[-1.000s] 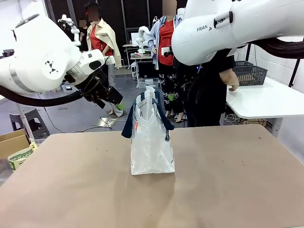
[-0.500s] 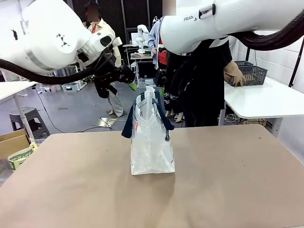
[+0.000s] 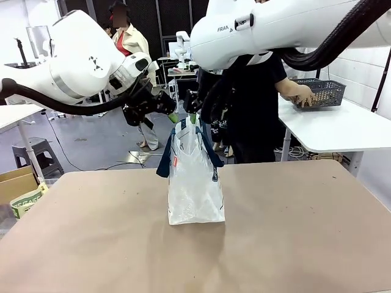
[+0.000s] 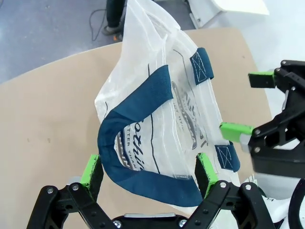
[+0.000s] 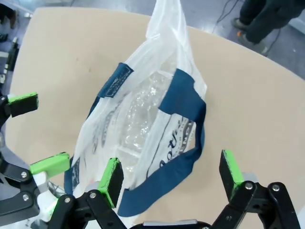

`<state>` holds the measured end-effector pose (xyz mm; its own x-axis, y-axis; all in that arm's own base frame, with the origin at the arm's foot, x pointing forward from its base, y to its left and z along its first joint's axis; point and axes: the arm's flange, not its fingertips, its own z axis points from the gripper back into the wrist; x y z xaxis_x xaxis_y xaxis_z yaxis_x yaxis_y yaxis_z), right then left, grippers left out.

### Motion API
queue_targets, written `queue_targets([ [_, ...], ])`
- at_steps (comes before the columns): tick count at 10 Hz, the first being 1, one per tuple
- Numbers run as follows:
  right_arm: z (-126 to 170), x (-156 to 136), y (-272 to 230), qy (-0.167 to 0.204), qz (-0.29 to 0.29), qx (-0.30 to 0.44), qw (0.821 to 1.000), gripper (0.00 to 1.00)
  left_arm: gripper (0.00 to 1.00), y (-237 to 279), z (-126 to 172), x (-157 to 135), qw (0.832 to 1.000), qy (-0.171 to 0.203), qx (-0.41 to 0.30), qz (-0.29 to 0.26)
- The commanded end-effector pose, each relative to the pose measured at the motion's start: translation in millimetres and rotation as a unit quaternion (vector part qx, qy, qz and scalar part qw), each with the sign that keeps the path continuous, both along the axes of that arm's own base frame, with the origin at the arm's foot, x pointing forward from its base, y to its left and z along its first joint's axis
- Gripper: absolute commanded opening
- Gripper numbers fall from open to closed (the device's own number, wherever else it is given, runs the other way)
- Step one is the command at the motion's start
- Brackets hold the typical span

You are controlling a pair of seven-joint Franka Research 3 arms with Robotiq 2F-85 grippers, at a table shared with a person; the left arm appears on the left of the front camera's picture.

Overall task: Transfer purchased items from the store into the shopping bag.
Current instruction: Open the Reusable shopping bag in the center of the table.

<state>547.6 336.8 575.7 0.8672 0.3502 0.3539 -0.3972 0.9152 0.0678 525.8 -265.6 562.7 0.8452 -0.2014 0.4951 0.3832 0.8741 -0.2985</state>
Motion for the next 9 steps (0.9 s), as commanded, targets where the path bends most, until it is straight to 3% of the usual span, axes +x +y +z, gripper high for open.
queue_targets([
  [1,-4,5,8,0.021,-0.006,-0.001,1.0,1.0,1.0,0,2,4,1.0,0.002,-0.029,0.001],
  [9,-34,18,5,0.058,-0.046,-0.011,0.997,1.0,1.0,-10,-39,0,0.996,0.068,-0.041,-0.027],
])
